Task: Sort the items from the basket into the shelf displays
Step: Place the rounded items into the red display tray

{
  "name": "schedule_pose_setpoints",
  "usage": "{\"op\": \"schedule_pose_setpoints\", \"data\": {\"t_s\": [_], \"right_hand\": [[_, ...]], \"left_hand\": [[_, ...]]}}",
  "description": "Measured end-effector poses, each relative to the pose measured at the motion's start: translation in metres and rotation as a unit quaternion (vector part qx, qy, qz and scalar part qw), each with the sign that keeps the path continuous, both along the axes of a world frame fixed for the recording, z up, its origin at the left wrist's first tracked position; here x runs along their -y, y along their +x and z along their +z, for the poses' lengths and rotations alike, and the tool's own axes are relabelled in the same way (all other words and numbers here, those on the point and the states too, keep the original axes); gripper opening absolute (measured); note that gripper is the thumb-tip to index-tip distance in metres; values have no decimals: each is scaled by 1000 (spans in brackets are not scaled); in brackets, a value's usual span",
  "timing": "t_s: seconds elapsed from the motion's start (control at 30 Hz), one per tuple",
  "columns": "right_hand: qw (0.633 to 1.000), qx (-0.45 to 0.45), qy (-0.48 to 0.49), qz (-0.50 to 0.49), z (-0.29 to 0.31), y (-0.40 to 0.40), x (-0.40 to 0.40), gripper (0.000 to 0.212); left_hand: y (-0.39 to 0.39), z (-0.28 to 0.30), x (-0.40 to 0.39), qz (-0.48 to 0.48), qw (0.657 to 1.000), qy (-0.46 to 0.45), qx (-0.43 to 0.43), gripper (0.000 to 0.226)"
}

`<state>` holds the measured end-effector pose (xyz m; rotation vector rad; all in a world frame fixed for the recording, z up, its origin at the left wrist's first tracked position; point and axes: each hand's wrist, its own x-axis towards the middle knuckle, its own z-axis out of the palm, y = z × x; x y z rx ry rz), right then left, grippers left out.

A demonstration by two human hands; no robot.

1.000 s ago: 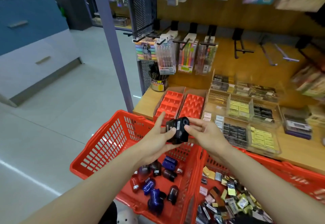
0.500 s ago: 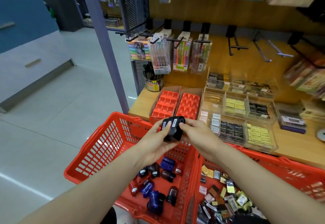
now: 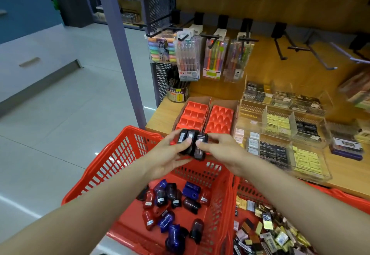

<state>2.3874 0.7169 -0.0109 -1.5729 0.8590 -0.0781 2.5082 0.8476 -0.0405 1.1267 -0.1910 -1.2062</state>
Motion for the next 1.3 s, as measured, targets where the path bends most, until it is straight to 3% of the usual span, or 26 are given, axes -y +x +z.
{"op": "schedule_pose_setpoints", "data": {"t_s": [0.17,0.33,0.5,0.83,1.13,1.3], "right_hand": [[980,41,-195,-20,6,47,33,29],[927,-50,-363,80,-10,73,48,35],[900,-123,-407,92,-28,81,49,39],[892,-108,-438,33,-42,82,53,45],[847,-116,-504,124,-40,86,65,32],[840,-123,-513,128,-38,93,62,31]], "left_hand": [[53,0,17,135,990,-45,-5,45],[73,-17,26,179,978,-51,96,32],[67,-37,34,172,977,-62,109,49],[60,-49,39,152,981,-64,105,59],[68,-47,51,156,976,-57,143,43],[79,-42,65,143,975,-49,161,40]]}}
